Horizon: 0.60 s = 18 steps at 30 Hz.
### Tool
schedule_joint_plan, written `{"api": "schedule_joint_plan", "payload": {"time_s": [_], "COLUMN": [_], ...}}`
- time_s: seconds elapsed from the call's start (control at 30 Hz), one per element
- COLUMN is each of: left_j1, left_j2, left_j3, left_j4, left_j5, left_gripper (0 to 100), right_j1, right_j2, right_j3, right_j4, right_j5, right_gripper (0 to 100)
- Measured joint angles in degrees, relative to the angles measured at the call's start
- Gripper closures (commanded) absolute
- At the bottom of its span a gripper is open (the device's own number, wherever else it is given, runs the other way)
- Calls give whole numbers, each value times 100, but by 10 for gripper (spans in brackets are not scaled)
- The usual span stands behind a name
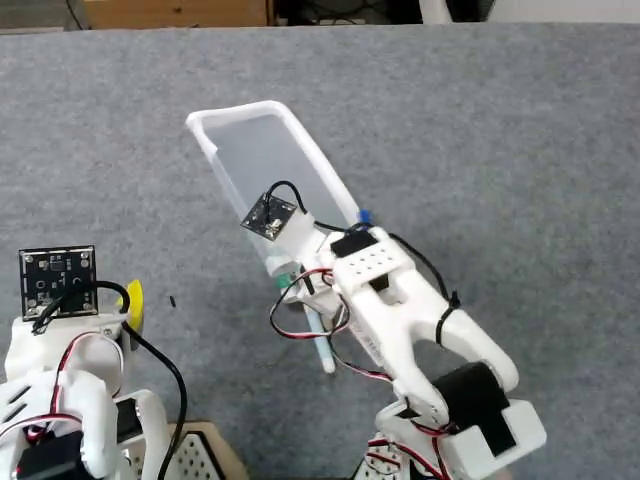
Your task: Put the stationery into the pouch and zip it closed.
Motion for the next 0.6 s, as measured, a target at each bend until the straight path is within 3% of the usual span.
{"api": "schedule_joint_plan", "payload": {"time_s": [0.37,0.6], "left_j1": [0,0], "left_j2": [0,0], "left_j3": [229,325], "left_j4": [0,0], "left_j5": [0,9], "left_gripper": [725,725], "right_j1": [-9,-9], "right_j2": [158,-105], "right_j3": [-88,9], "right_j4": [-62,-53], "right_j5": [9,9], "right_gripper": [809,930]}}
